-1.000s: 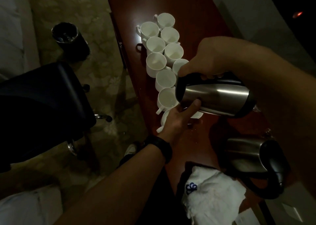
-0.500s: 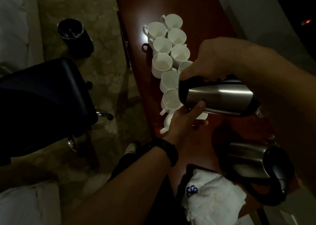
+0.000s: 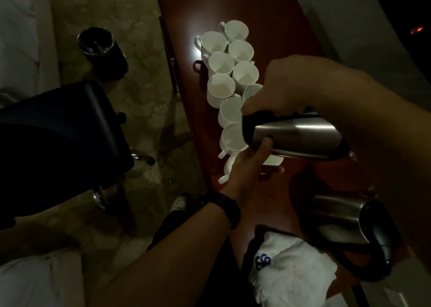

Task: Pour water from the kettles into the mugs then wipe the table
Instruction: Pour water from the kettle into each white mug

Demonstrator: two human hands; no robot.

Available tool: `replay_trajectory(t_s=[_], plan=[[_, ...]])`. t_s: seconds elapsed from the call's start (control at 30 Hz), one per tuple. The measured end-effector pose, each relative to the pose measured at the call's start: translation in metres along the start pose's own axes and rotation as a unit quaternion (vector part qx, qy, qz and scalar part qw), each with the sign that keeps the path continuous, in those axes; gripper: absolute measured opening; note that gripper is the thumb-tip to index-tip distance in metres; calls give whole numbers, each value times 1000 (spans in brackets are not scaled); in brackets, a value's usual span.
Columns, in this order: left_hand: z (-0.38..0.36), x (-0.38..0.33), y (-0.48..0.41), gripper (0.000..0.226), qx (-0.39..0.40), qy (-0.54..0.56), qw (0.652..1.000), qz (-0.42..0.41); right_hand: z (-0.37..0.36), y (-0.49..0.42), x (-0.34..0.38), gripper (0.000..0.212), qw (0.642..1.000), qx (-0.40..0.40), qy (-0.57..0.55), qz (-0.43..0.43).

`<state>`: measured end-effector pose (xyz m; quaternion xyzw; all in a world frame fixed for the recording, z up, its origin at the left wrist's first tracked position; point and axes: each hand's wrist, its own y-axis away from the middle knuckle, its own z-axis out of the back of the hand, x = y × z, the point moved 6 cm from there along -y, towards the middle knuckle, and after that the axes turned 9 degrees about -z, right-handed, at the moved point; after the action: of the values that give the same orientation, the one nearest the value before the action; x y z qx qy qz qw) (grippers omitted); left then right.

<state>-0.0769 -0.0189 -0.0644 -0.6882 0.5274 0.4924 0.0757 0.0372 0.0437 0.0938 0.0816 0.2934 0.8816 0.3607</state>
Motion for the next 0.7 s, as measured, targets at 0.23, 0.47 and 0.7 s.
replay_trajectory(t_s=[0.23, 0.47, 0.7], plan=[[-5, 8, -2, 66, -9, 41, 999, 22, 0, 0, 2, 50, 1000, 6, 12, 2], [-4, 15, -5, 79, 1, 37, 999, 10, -2, -3, -3, 51, 1000, 0, 16, -3], [-1, 14, -3, 70, -1, 23, 1000, 1, -1, -5, -5, 52, 1000, -5, 18, -6]])
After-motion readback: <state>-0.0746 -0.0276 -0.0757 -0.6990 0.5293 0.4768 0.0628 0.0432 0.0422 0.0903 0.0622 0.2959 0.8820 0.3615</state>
